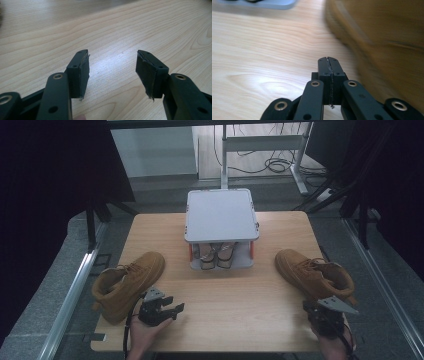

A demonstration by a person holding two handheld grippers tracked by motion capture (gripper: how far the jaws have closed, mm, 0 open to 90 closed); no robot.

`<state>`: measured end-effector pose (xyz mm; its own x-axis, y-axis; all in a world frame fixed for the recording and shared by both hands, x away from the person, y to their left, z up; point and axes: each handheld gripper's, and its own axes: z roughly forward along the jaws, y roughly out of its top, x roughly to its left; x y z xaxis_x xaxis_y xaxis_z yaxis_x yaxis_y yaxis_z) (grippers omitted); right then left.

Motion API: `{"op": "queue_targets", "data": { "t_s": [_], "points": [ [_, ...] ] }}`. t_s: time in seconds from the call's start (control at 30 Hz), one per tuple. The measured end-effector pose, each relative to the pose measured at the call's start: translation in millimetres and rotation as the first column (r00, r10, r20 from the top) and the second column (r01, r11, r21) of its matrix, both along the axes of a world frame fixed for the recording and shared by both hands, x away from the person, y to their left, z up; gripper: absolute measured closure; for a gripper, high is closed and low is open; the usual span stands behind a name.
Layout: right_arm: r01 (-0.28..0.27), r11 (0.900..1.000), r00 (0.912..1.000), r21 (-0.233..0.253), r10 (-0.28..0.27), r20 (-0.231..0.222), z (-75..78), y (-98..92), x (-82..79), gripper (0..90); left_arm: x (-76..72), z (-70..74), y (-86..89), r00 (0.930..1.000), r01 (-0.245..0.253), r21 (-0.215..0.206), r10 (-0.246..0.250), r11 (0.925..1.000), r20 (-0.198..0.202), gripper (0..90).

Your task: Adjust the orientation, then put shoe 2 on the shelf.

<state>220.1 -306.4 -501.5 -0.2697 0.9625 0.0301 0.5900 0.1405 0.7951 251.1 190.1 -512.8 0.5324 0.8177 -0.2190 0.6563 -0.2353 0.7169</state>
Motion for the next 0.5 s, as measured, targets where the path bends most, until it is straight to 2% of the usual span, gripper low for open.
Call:
{"op": "queue_targets", "data": {
  "t_s": [0.17, 0.5],
  "points": [
    [-0.083, 0.996, 0.9964, 0.019, 0.084, -0.011, -6.0, 22.2, 4.6, 89.4, -0.3, 0.4, -0.2, 1.0, 0.003, 0.004, -0.003, 1.0, 0.0, 44.3],
    [-0.141, 0.988, 0.9899, 0.069, 0.142, -0.003, -5.2, 31.8, 6.8, 89.4, -4.3, 5.6, -3.6, 0.9998, 0.011, 0.012, -0.011, 0.9999, 0.019, 44.0]
  ]
}}
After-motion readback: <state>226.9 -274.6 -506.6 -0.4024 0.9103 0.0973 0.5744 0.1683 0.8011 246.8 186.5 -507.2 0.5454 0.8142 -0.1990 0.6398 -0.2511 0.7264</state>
